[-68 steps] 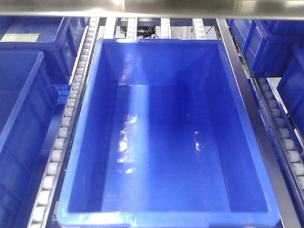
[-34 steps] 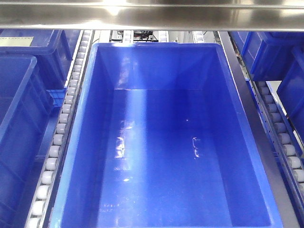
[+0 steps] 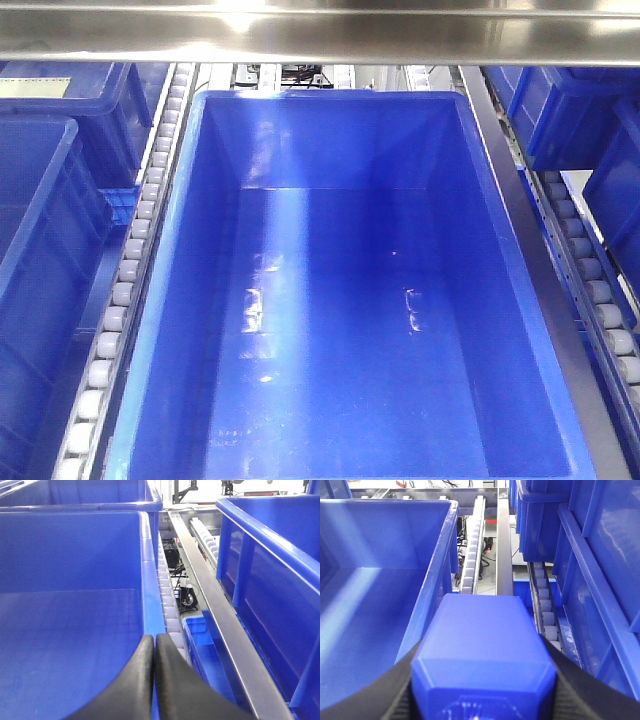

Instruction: Pour parts from conveyor to right shelf

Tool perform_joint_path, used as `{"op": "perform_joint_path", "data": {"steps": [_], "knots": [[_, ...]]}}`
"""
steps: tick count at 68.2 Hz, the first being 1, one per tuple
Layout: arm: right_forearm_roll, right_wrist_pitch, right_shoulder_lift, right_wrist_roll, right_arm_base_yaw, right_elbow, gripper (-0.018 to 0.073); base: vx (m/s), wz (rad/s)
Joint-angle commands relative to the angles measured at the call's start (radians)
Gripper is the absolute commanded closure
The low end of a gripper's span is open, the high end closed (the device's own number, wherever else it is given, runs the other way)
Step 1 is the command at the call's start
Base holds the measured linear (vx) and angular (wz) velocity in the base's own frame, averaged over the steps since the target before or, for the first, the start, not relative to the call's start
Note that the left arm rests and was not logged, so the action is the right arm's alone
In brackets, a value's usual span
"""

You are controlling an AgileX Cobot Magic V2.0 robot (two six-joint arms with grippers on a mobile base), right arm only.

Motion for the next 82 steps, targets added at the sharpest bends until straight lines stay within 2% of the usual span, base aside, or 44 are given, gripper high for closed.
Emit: {"op": "perform_joint_path", "data": {"steps": [1, 14, 25, 31, 40, 50, 59, 70, 82], "knots": [[0.017, -0.084, 0.016, 0.0, -0.002, -0.024, 0.0565, 0.0, 0.0], [0.021, -0.081, 0.016, 0.0, -0.002, -0.024, 0.0565, 0.0, 0.0], [0.021, -0.005, 0.016, -0.001, -0.002, -0.024, 0.0565, 0.0, 0.0], [0.026, -0.012, 0.04, -0.002, -0.002, -0.024, 0.0565, 0.0, 0.0], [0.065, -0.061, 0.182, -0.028, -0.002, -0.038, 0.0565, 0.0, 0.0], [0.101, -0.074, 0.416, -0.093, 0.005, -0.14, 0.0565, 0.0, 0.0], [0.095, -0.09, 0.557, -0.089, 0.086, -0.26, 0.0565, 0.0, 0.0], [0.093, -0.059, 0.731, -0.079, 0.242, -0.381, 0.0565, 0.0, 0.0], [0.091, -0.054, 0.94, -0.079, 0.376, -0.489, 0.0565, 0.0, 0.0]]}}
